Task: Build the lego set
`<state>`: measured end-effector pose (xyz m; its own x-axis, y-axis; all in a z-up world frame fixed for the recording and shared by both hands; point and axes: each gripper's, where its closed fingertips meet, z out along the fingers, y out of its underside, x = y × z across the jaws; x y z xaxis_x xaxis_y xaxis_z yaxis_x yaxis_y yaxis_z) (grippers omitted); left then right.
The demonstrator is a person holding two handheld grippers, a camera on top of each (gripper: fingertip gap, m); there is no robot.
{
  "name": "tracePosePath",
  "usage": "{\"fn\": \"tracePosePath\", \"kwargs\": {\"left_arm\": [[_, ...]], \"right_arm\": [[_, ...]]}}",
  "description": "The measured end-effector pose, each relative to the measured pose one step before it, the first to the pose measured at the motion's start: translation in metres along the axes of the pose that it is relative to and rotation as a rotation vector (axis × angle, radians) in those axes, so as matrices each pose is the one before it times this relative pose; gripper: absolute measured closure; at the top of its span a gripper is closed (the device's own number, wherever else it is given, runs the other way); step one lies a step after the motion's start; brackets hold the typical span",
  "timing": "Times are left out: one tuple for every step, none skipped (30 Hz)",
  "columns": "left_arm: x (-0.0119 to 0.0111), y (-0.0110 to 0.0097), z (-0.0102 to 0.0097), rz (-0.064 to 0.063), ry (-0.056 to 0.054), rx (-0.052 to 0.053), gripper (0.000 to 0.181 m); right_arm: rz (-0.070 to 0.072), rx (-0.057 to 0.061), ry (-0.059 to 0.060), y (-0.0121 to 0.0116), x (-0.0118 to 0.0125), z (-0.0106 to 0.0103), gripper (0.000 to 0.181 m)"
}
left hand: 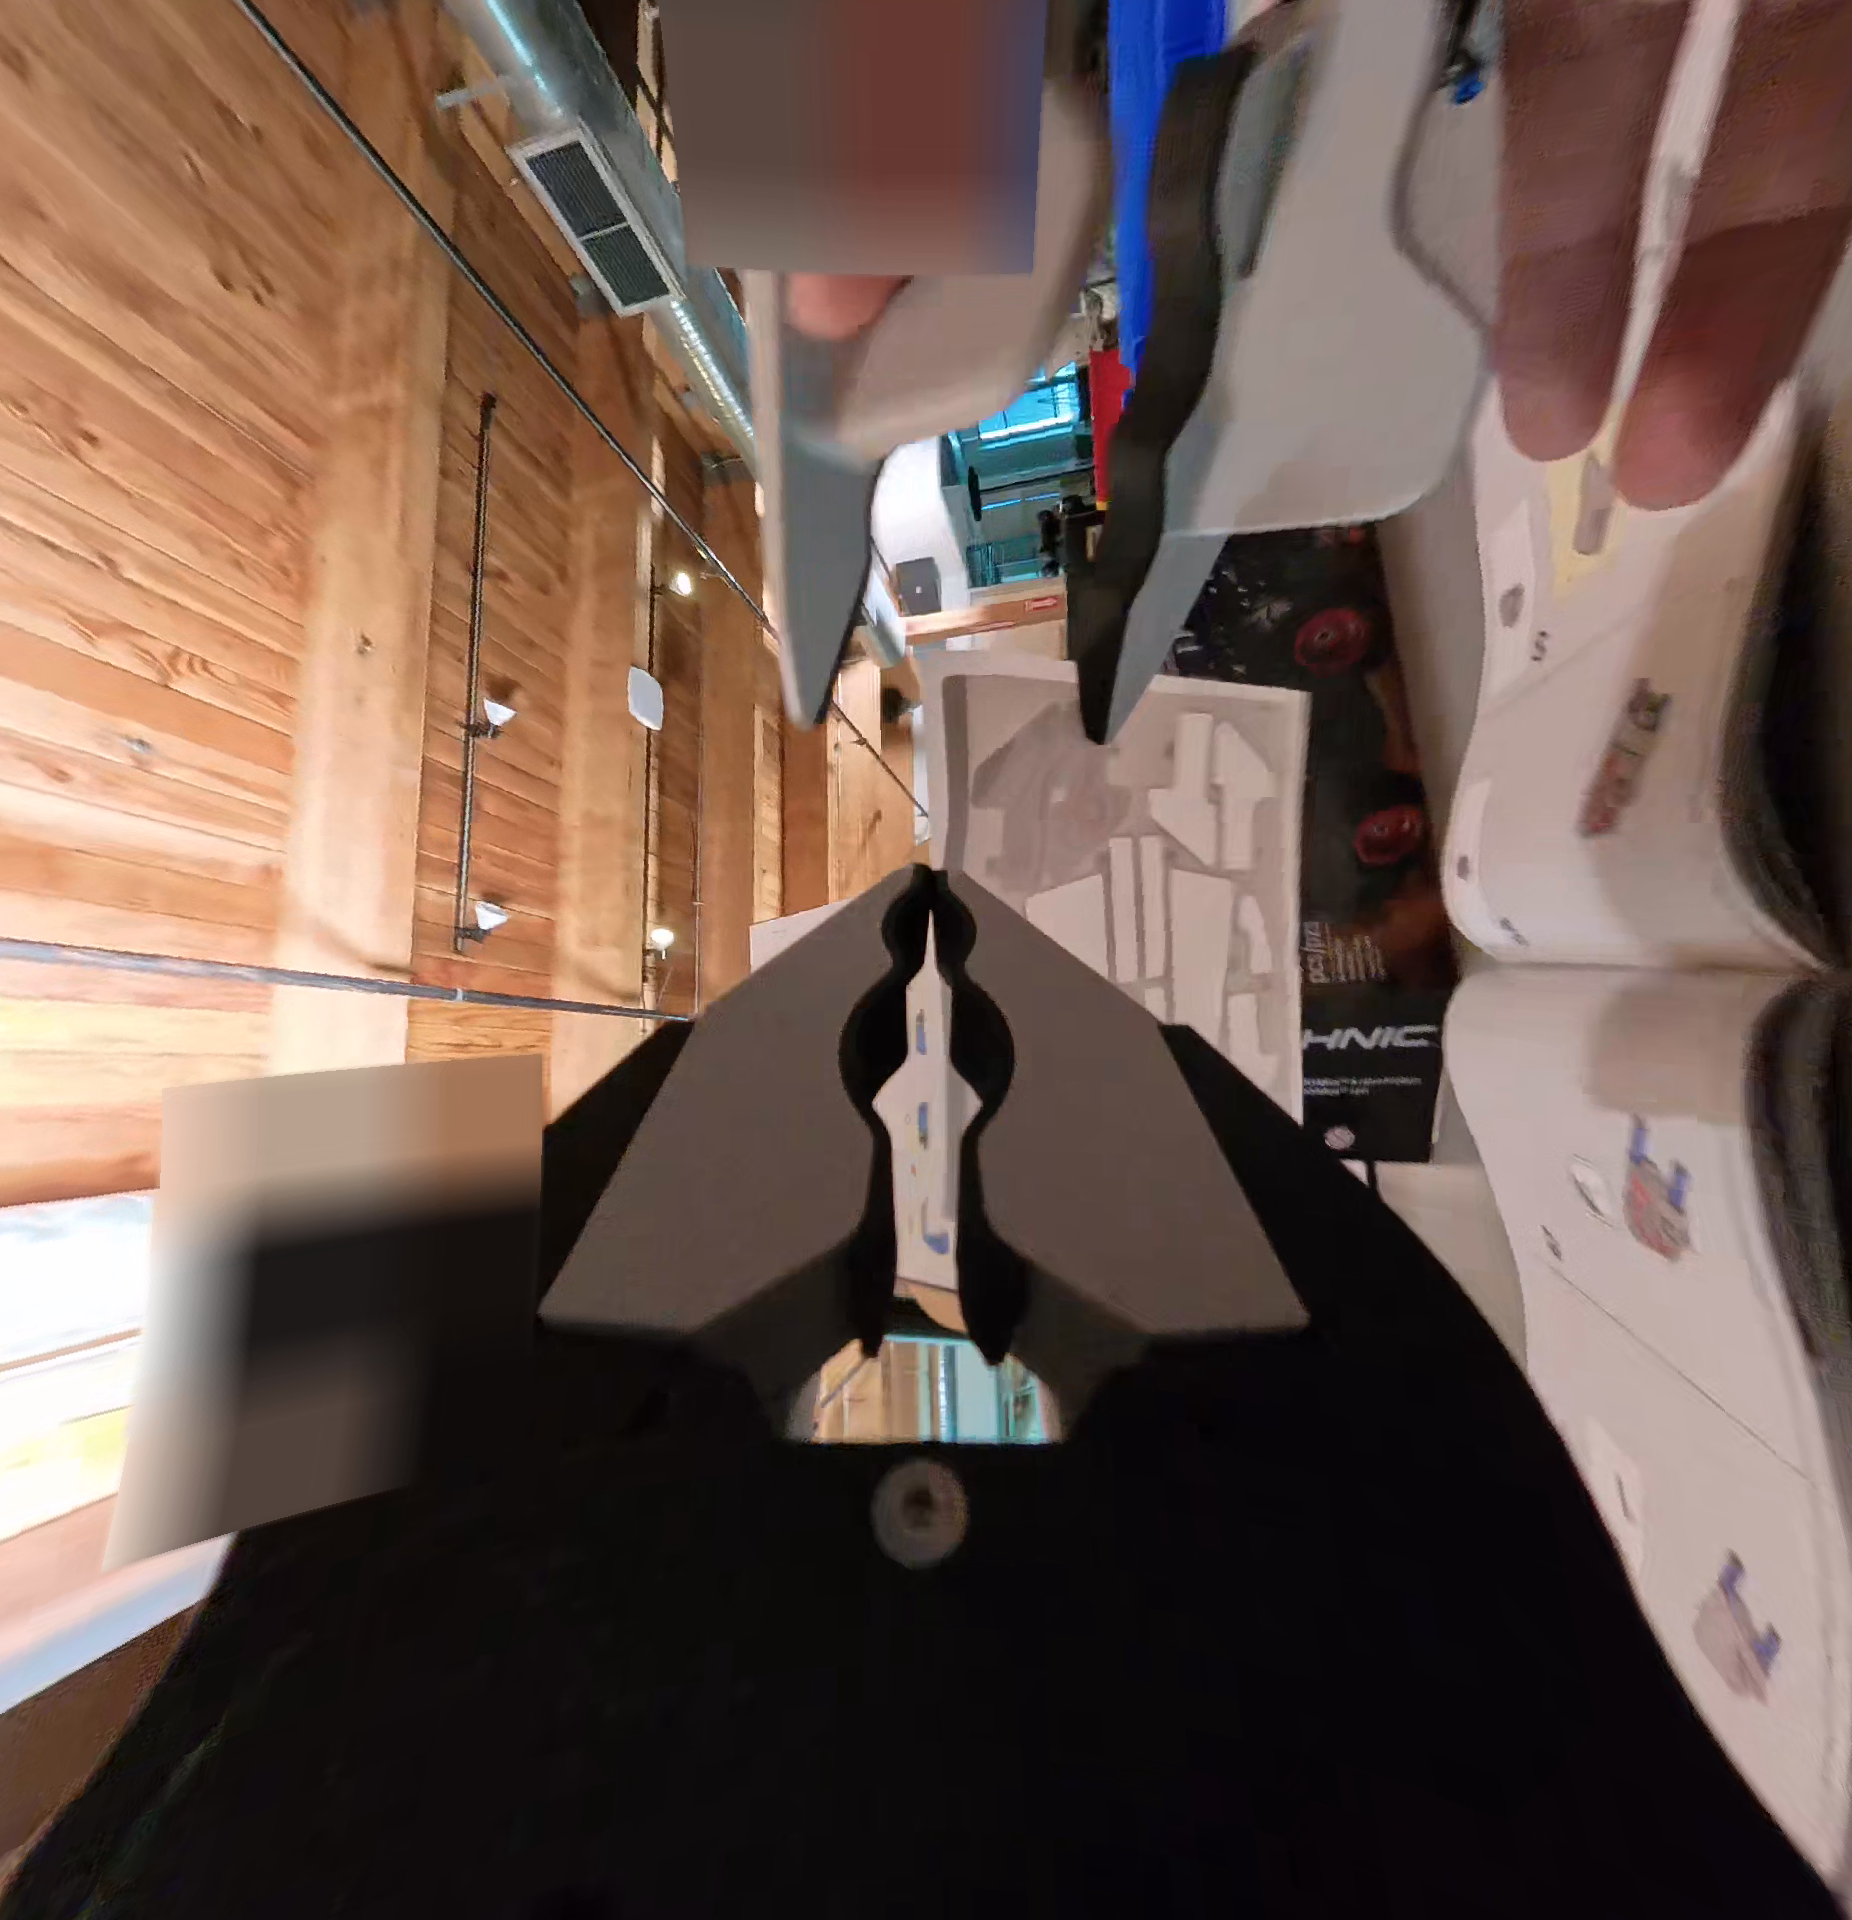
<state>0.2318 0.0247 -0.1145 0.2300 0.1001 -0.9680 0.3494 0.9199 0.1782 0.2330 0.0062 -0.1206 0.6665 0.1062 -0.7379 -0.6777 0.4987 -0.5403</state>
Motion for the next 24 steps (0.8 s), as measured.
{"fn": "tracePosePath", "kwargs": {"left_arm": [[0.00362,-0.0045,-0.00775,0.0192,0.0003,-0.0045,0.181],[0.00236,-0.00534,-0.00749,0.0117,-0.0077,-0.0014,0.181],[0.00165,-0.00692,-0.0075,0.0108,-0.0094,0.0056,0.181],[0.00035,-0.00657,-0.00709,0.0104,-0.0138,0.0039,0.181],[0.00059,-0.00535,-0.0063,0.0019,-0.0065,-0.0018,0.181],[0.0024,-0.00379,-0.00543,-0.0116,0.0109,-0.0074,0.181],[0.00212,-0.00315,-0.00554,-0.0192,0.01,-0.0061,0.181],[0.00086,-0.00358,-0.00602,-0.0161,0.0036,0.0029,0.181],[0.00082,-0.00345,-0.00604,-0.0115,0.0047,0.0057,0.181],[0.0005,-0.00228,-0.00575,-0.0156,0.0051,-0.0004,0.181],[0.00081,-0.00144,-0.00545,-0.0267,0.01,0.0009,0.181],[0.00259,-0.00113,-0.00529,-0.0396,0.0279,0.0045,0.181],[0.00224,0.00044,-0.00502,-0.0521,0.0316,-0.0004,0.18],[-0.00036,0.00153,-0.00511,-0.0706,0.0223,-0.0026,0.172],[-0.00203,0.00191,-0.00566,-0.0986,0.0239,0.0036,0.167],[-0.00291,0.0026,-0.00608,-0.1342,0.0318,0.0077,0.162],[-0.00477,0.0032,-0.0064,-0.1745,0.033,0.012,0.155],[-0.00514,0.00254,-0.00637,-0.2158,0.0417,0.0165,0.149],[-0.00407,0.00112,-0.00564,-0.2494,0.0573,0.0203,0.143],[-0.00302,-0.00146,-0.00431,-0.2643,0.0699,0.0294,0.136],[-0.00168,-0.00407,-0.00274,-0.263,0.0838,0.0375,0.13],[0.00089,-0.00574,-0.00101,-0.2449,0.1007,0.0357,0.123],[0.00372,-0.00584,0.00052,-0.2112,0.1141,0.0274,0.118],[0.00683,-0.00562,0.00135,-0.1729,0.1267,0.0242,0.119]], "right_arm": [[0.0359,-0.0206,-0.0106,0.00703,-0.00427,-0.00044,0.125],[0.0465,-0.0143,-0.0074,0.0062,-0.0035,-0.00134,0.129],[0.0386,-0.0133,0.0073,0.00617,-0.00089,-0.002,0.138],[0.0149,-0.0169,0.0178,0.00704,0.00077,-0.00206,0.148],[0.001,-0.0162,0.0235,0.00754,0.00137,-0.00213,0.152],[-0.0015,-0.0138,0.0188,0.00743,0.00032,-0.00189,0.153],[-0.0077,-0.0023,0.0038,0.00523,-0.00223,-0.00206,0.154],[-0.0125,0.0123,0.0015,0.00249,-0.0034,-0.00281,0.162],[-0.0234,0.0059,0.0087,0.00265,-0.00265,-0.00303,0.174],[-0.0373,-0.0138,0.0166,0.00446,-0.00148,-0.00222,0.181],[-0.0372,-0.0297,0.032,0.00609,0.00065,-0.00088,0.181],[-0.0424,-0.0311,0.0256,0.00596,-0.0005,-0.00043,0.181],[-0.0519,-0.0262,0.0226,0.00493,-0.00112,-0.00044,0.181],[-0.0562,-0.0171,0.0262,0.00336,-0.00057,-0.00096,0.181],[-0.0547,0.0009,0.0149,0.00003,-0.00239,-0.00181,0.181],[-0.0451,0.0237,-0.0014,-0.00421,-0.00479,-0.00321,0.181],[-0.0317,0.0366,-0.0222,-0.00706,-0.00755,-0.00429,0.181],[-0.0147,0.0367,-0.037,-0.00805,-0.00891,-0.00483,0.181],[0.0027,0.0264,-0.0418,-0.00673,-0.00843,-0.00475,0.181],[0.0136,0.006,-0.0442,-0.00365,-0.00774,-0.00404,0.181],[0.0198,-0.0064,-0.045,-0.00111,-0.00713,-0.00326,0.181],[0.0173,-0.0024,-0.0372,-0.00104,-0.00598,-0.003,0.181],[0.0095,0.0061,-0.0218,-0.00154,-0.00408,-0.0029,0.181],[0.0035,0.0088,-0.0056,-0.00182,-0.0021,-0.00286,0.181]]}}
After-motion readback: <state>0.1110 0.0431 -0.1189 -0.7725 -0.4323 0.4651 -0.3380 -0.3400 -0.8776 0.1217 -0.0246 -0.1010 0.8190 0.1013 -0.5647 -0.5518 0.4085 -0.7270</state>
